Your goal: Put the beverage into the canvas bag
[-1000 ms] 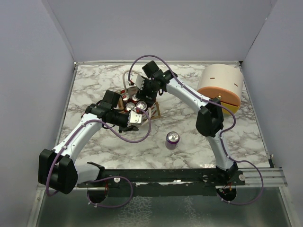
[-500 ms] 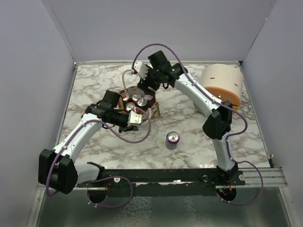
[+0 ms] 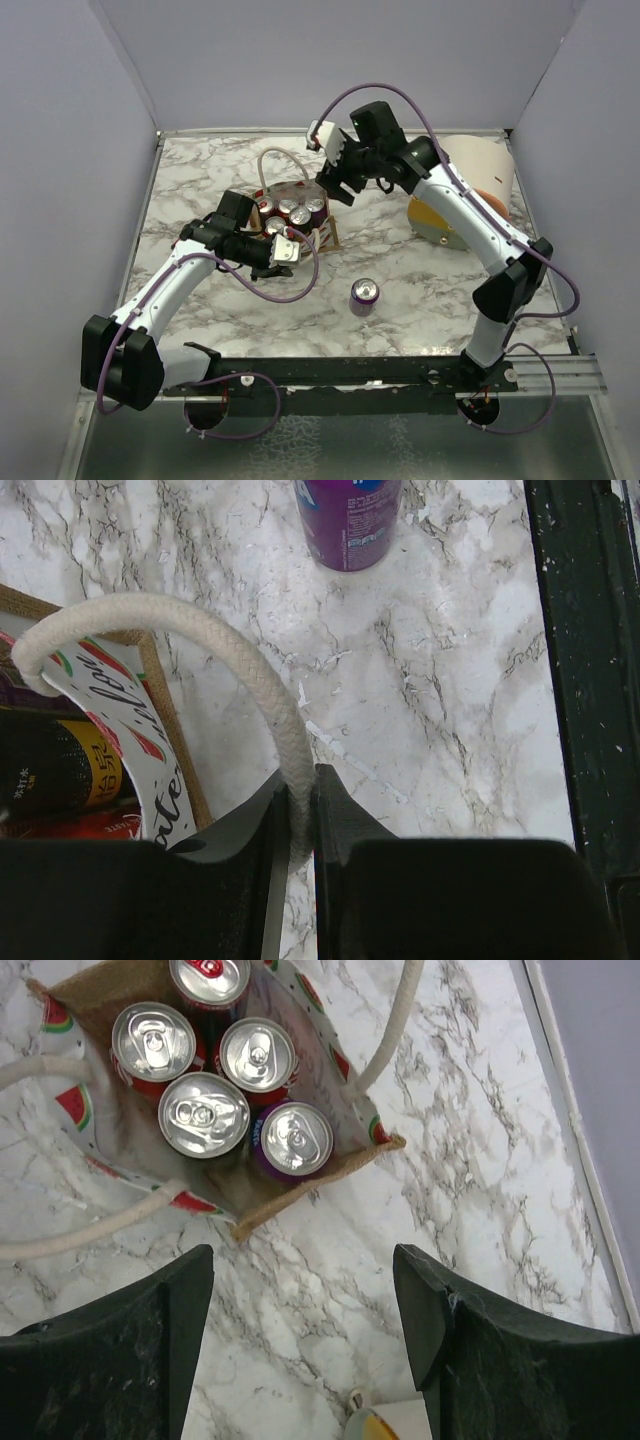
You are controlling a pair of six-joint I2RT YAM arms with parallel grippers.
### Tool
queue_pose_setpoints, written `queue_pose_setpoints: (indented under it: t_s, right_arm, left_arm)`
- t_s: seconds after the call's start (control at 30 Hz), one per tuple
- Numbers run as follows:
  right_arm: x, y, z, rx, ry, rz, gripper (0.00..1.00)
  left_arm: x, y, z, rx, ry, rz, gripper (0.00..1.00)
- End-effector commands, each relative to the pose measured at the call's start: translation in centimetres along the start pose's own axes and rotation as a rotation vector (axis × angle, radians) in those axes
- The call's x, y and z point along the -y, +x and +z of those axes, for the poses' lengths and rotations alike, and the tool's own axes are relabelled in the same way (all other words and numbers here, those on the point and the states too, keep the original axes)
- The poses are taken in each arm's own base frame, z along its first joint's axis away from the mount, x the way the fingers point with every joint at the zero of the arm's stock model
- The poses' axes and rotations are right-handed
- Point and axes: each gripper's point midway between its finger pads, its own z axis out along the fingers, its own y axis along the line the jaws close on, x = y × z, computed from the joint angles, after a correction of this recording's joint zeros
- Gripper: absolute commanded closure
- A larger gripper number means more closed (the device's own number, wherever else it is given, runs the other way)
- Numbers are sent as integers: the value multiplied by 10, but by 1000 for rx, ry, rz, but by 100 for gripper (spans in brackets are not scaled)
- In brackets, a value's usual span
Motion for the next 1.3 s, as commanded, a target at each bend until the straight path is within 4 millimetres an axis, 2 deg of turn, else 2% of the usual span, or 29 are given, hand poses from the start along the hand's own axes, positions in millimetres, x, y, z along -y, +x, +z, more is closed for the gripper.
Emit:
queue_pose_setpoints:
  t_s: [0.0, 0.2, 0.27, 0.3, 0.33, 0.4, 0.5, 0.63, 0.87, 1.27]
  right_arm:
    - [-9, 20, -21, -12, -41, 54, 28]
    - [-63, 53, -54, 35, -267, 67, 25]
    - [-89, 73, -56, 27, -346, 77, 22]
    - [-96, 75, -60, 40, -371, 74, 21]
    - [-109, 87, -60, 27, -410, 87, 18]
    - [-126, 103, -61, 20, -457, 90, 2]
    - [-142, 125, -63, 2, -486, 79, 0]
    - [-150, 140, -64, 11, -474, 40, 0]
    - [-156, 166, -48, -11, -459, 12, 0]
    - [-168, 180, -18, 57, -469, 2, 3]
  left_arm:
    - [14, -13, 1, 67, 49, -26, 85]
    - [12, -5, 2, 38, 34, -53, 85]
    - [11, -4, 2, 36, 33, -51, 85]
    - [11, -4, 2, 35, 32, -51, 85]
    - [10, -3, 2, 32, 30, -50, 85]
    - [9, -2, 1, 32, 24, -50, 85]
    - [10, 0, 2, 31, 25, -51, 85]
    - [10, 0, 2, 35, 25, -48, 85]
    - [10, 1, 2, 34, 25, -47, 85]
    - [10, 2, 3, 27, 27, -60, 85]
